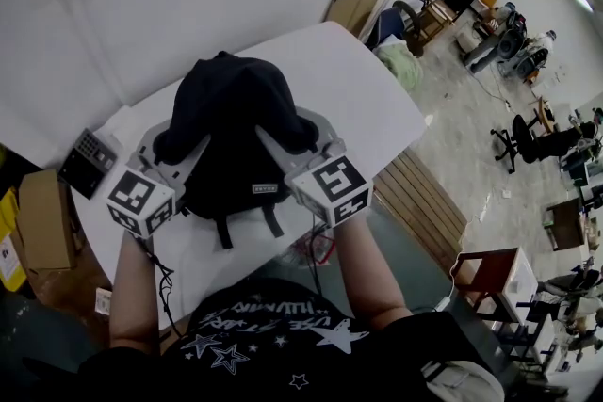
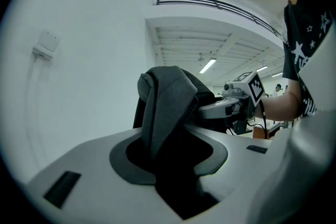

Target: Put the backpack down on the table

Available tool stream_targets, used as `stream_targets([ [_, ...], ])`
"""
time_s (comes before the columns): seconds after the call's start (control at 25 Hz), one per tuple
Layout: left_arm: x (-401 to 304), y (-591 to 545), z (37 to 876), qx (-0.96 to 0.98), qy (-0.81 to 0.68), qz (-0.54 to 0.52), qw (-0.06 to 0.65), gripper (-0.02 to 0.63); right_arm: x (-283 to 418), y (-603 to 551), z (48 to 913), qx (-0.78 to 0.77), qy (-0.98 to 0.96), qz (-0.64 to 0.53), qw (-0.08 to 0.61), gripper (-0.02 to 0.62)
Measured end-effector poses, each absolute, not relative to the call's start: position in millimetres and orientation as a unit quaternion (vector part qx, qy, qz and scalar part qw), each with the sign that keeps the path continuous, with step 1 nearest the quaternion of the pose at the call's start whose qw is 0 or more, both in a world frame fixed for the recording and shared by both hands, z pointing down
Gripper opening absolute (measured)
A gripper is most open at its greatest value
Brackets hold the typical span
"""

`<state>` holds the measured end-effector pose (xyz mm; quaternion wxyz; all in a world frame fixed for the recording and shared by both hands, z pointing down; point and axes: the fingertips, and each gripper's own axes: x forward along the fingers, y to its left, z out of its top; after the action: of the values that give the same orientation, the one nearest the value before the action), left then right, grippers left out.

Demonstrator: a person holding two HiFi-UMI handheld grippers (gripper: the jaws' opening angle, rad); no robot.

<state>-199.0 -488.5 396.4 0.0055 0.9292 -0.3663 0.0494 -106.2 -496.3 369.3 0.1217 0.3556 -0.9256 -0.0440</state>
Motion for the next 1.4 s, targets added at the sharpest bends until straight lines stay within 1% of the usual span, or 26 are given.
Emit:
stream_targets([
  [0.04, -201.0, -488.5, 397.2, 0.928, -0.37, 0.042, 0.013, 0.126, -105.5, -495.5, 371.6, 0.355, -0.926, -0.04, 0.124, 0.165],
  [0.12, -203.6, -487.2, 399.0, 0.926, -0.375, 0.029, 0.029, 0.224, -103.2, -493.4, 374.4, 0.355, -0.926, -0.035, 0.123, 0.223],
  [0.16, -204.6, -486.2, 400.1, 0.925, -0.377, 0.025, 0.035, 0.259, -101.7, -492.2, 374.1, 0.356, -0.926, -0.033, 0.119, 0.243],
  [0.24, -206.2, -484.1, 402.9, 0.922, -0.386, 0.027, 0.037, 0.321, -98.3, -490.3, 372.3, 0.362, -0.925, -0.028, 0.108, 0.262],
  [0.36, -209.0, -480.3, 403.8, 0.915, -0.402, 0.03, 0.035, 0.376, -93.9, -488.1, 371.8, 0.37, -0.923, -0.023, 0.101, 0.367],
  [0.44, -211.3, -477.3, 402.2, 0.91, -0.412, 0.03, 0.034, 0.396, -91.4, -485.0, 373.8, 0.373, -0.921, -0.023, 0.107, 0.397],
  [0.56, -215.1, -471.5, 400.4, 0.904, -0.425, 0.035, 0.031, 0.4, -84.0, -480.6, 377.8, 0.381, -0.918, -0.019, 0.109, 0.402],
  [0.96, -225.5, -440.9, 396.3, 0.881, -0.469, 0.049, 0.028, 0.4, -53.5, -461.3, 360.9, 0.407, -0.911, -0.007, 0.059, 0.4],
  [1.4, -210.1, -397.3, 391.6, 0.869, -0.492, 0.051, 0.029, 0.399, -43.3, -423.2, 364.0, 0.379, -0.923, -0.003, 0.063, 0.397],
])
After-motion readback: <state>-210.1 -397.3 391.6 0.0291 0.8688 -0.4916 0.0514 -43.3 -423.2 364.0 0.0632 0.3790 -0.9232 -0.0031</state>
